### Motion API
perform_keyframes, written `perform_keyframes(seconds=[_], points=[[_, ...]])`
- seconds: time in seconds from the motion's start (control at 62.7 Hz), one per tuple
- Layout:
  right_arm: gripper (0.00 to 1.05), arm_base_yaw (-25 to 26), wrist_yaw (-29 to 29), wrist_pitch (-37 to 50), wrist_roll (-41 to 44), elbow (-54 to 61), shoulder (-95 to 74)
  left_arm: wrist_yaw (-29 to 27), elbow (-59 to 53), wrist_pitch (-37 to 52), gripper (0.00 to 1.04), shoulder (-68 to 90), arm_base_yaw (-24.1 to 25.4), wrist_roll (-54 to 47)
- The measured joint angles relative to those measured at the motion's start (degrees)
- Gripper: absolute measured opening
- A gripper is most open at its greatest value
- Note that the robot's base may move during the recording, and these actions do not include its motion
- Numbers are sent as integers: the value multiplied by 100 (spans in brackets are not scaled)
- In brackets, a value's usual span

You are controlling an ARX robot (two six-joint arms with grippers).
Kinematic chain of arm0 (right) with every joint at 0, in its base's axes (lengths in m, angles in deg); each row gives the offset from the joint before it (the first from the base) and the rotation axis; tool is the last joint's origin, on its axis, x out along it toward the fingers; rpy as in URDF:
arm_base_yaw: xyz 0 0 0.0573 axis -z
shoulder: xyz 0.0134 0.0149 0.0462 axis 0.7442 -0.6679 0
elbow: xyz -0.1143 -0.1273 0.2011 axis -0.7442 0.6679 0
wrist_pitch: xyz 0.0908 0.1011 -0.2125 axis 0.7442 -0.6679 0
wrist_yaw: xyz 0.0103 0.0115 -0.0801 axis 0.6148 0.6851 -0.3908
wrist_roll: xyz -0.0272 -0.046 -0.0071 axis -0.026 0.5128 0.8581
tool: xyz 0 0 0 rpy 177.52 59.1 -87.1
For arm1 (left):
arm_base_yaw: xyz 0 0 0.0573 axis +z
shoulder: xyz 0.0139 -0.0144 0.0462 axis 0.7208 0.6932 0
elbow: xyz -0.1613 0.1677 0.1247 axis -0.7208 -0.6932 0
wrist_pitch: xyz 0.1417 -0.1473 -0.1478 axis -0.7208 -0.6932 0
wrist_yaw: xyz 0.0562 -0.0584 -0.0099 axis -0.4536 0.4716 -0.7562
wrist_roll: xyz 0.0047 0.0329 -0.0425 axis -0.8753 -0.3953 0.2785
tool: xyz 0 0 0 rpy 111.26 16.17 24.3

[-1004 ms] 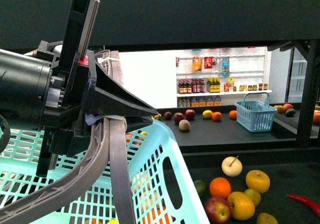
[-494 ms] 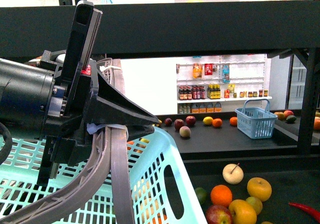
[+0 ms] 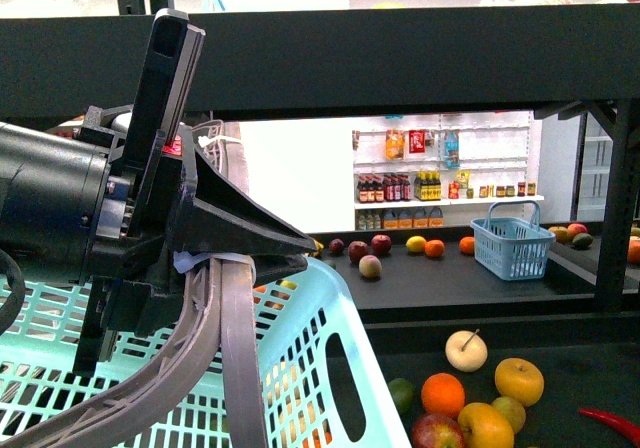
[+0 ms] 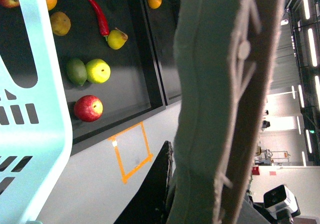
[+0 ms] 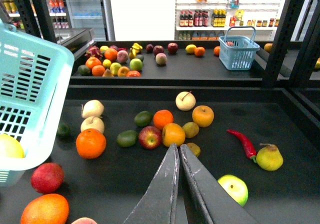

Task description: Pick lemon from shelf

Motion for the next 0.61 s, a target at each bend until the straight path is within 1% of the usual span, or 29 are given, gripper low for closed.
perform_keyframes(seconds=[0.383,0.606], points=[[7,-2,-13,52,0,334,313,2,0,0,9,0,0,0],[7,-2,0,57,2,339,361,2,0,0,9,0,0,0]])
